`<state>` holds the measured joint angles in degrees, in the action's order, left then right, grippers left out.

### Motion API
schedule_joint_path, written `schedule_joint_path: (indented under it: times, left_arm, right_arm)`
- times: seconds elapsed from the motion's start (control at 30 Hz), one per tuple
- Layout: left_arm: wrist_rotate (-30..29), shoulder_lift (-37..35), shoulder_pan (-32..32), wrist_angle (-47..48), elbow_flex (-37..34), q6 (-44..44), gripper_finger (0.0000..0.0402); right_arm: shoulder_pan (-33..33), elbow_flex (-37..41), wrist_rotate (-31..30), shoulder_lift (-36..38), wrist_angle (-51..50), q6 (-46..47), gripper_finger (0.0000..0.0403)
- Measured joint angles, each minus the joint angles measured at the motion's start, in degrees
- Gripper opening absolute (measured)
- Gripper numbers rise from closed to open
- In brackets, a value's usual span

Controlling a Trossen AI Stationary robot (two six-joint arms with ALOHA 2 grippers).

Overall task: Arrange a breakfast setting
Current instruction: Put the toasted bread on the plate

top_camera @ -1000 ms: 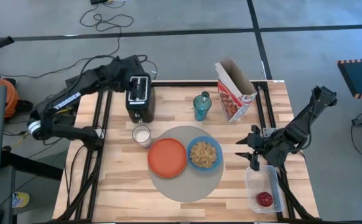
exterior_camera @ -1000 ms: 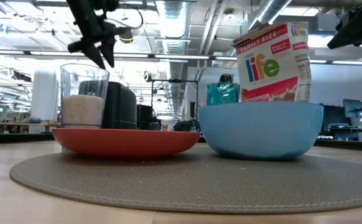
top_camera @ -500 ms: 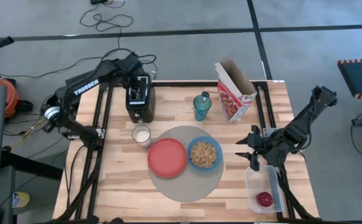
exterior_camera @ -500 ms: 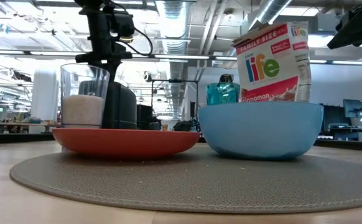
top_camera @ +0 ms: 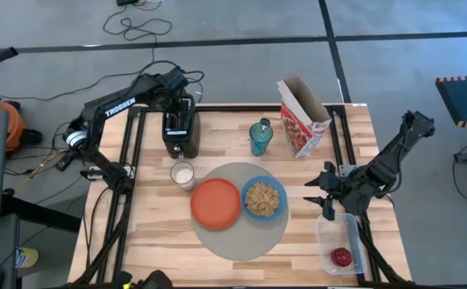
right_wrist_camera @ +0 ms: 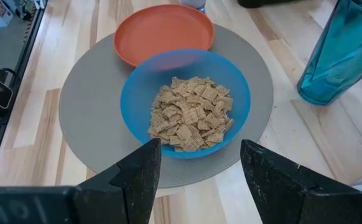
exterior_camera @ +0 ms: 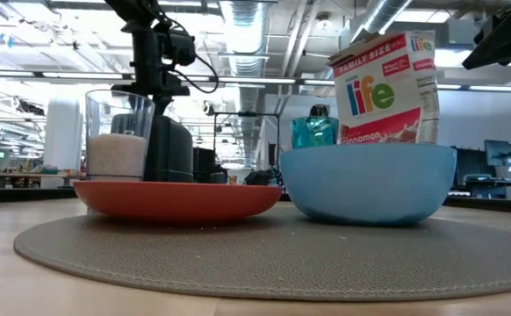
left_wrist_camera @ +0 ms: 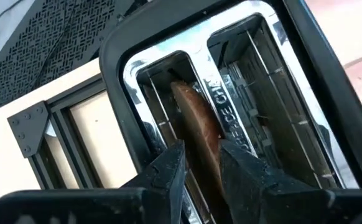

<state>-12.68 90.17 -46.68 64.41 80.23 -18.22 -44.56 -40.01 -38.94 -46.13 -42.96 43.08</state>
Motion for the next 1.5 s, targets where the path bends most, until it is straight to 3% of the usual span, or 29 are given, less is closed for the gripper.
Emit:
schedule_joint_path:
  times: [1.27, 1.5]
  left_arm:
    - [4.56, -0.2, -2.01, -4.97, -3.52, 0.04, 0.0083]
    - [4.78, 0.0, -1.99, -5.44, -3.63, 2.13, 0.0048]
  right_arm:
    - [0.0, 0.0, 0.11, 0.0, -0.04, -0.06, 0.0249]
    - [0.0, 0.0, 0.09, 0.01, -0.04, -0.08, 0.0249]
